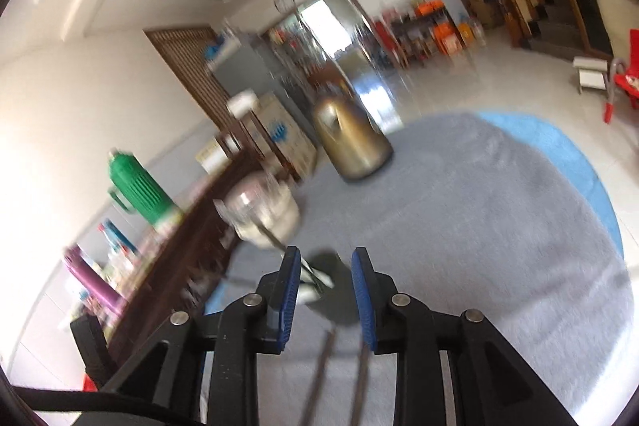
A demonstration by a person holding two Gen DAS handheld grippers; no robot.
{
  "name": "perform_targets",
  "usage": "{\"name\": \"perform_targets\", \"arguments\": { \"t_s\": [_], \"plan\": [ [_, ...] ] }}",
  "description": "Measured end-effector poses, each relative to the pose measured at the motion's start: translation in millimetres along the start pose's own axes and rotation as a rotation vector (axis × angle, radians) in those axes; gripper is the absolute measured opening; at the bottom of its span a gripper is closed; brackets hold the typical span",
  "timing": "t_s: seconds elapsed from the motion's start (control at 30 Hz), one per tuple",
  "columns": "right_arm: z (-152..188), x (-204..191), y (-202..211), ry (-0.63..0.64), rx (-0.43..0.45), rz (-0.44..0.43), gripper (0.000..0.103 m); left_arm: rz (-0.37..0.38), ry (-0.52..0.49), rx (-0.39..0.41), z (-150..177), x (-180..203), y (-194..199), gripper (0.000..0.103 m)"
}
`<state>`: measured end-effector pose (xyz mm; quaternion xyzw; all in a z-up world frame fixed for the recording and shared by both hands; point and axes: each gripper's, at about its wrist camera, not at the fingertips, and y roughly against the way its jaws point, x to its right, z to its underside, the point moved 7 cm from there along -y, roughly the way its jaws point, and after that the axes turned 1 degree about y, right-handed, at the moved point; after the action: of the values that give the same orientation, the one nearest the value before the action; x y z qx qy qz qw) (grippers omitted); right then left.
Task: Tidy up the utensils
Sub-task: 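Open both tools to release the chopsticks inside the holder, then move both tools down toward the remaining chopsticks beside the holder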
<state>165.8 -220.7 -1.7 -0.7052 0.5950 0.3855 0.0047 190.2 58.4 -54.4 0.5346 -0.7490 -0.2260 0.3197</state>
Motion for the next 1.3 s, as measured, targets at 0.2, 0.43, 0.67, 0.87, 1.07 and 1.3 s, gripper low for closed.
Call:
{"name": "perform_targets", "arguments": {
  "t_s": [0.2, 0.43, 0.67, 0.87, 1.07, 1.3],
  "plan": [
    [65, 17, -70, 0.006, -0.291, 0.041, 0.026, 0.037, -0.021, -0.102, 30, 14, -31, 0.045],
    [107, 36, -126, -0.006, -0.443, 0.092, 0.019, 0.125, 0.0, -0.205, 32, 25, -67, 0.044],
    [113, 44, -149, -0.009, -0.484, 0.128, 0.018, 0.13, -0.052, -0.277, 34, 38, -96, 0.04],
    [120, 42, -158, 0.013, -0.501, 0.158, 0.016, 0.094, -0.09, -0.318, 38, 43, -113, 0.038],
    [114, 52, -157, -0.033, -0.486, 0.17, 0.016, 0.07, -0.113, -0.346, 45, 46, -122, 0.038],
    [120, 39, -160, -0.005, -0.5, 0.135, 0.016, 0.072, -0.125, -0.342, 44, 57, -125, 0.038]
  ]
}}
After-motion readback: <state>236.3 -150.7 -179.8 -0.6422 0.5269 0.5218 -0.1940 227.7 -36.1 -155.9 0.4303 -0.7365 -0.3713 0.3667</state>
